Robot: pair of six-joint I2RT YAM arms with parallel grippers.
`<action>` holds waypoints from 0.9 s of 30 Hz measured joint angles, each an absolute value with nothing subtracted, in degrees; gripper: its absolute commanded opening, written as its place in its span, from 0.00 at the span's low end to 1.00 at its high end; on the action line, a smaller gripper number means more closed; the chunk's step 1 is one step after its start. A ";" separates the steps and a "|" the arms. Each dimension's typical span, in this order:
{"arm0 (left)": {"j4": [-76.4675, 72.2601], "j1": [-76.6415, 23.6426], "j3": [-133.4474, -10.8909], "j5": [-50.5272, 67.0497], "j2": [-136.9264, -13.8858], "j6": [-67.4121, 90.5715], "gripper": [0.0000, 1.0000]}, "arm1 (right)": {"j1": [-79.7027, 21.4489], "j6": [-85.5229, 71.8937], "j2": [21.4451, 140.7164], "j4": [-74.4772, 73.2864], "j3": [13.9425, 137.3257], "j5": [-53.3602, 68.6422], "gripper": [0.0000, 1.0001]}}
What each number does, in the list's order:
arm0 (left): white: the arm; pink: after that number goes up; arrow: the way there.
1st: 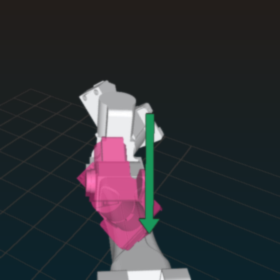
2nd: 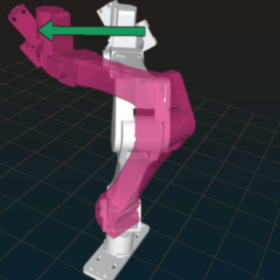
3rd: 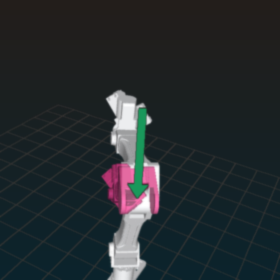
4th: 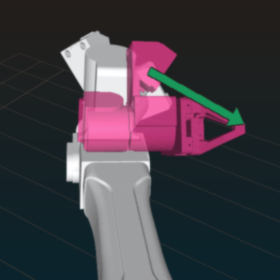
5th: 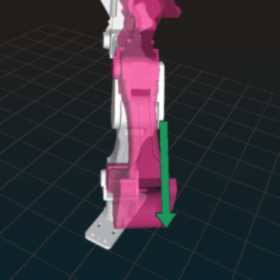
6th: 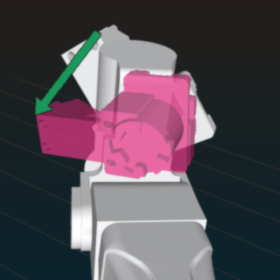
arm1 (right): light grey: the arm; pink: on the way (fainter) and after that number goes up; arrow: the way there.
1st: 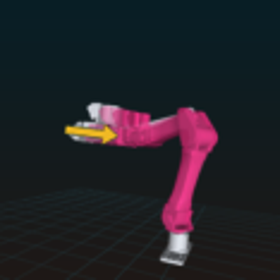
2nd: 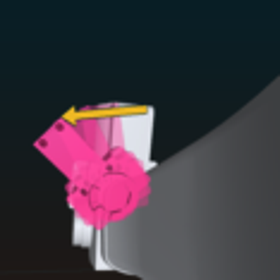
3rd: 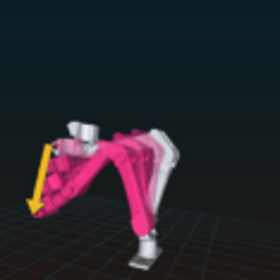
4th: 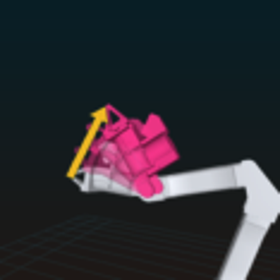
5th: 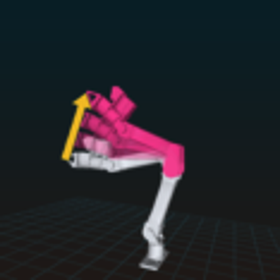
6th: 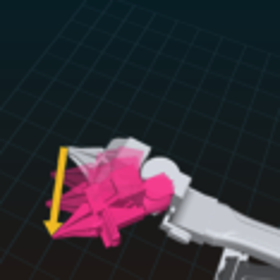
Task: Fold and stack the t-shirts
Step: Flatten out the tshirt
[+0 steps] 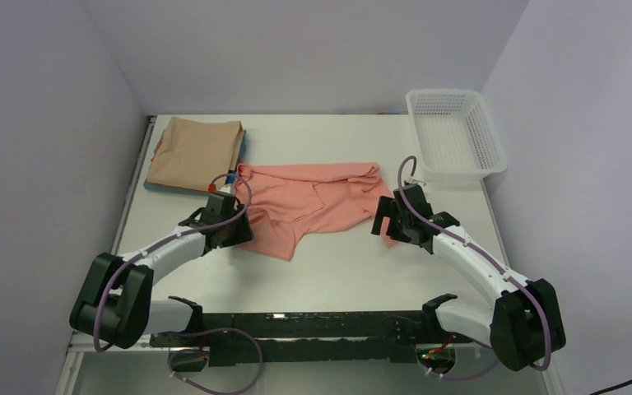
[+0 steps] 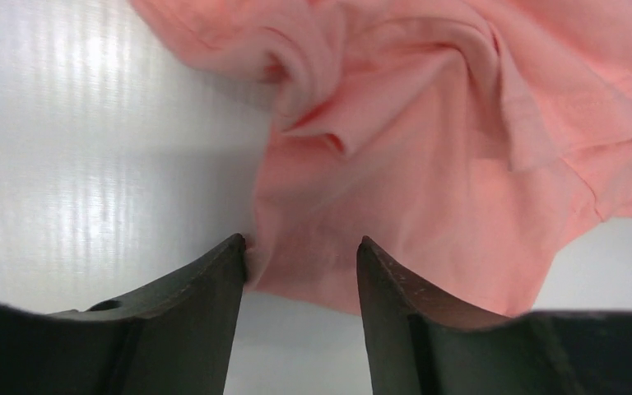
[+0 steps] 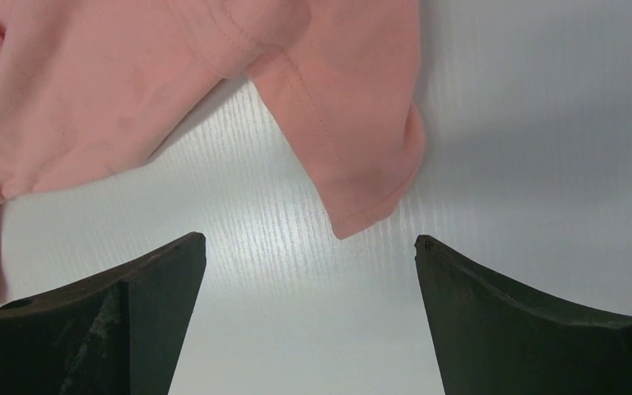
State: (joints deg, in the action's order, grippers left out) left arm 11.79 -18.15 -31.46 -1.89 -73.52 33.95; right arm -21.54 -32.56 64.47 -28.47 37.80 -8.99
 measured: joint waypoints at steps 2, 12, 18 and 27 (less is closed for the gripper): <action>11.66 -20.45 -31.40 -2.48 -73.69 34.28 0.43 | -21.54 -32.56 64.47 -28.47 37.80 -9.10 1.00; 14.02 -28.42 -33.45 -11.16 -76.58 38.13 0.04 | -21.54 -32.58 64.47 -28.51 37.80 -9.19 1.00; 14.92 -31.14 -35.75 -14.33 -79.24 40.27 0.00 | -21.54 -32.56 64.45 -29.21 37.80 -9.98 1.00; 21.85 -32.62 -33.93 -16.27 -74.52 42.76 0.00 | -23.16 -32.56 66.61 -30.37 37.85 -10.90 0.87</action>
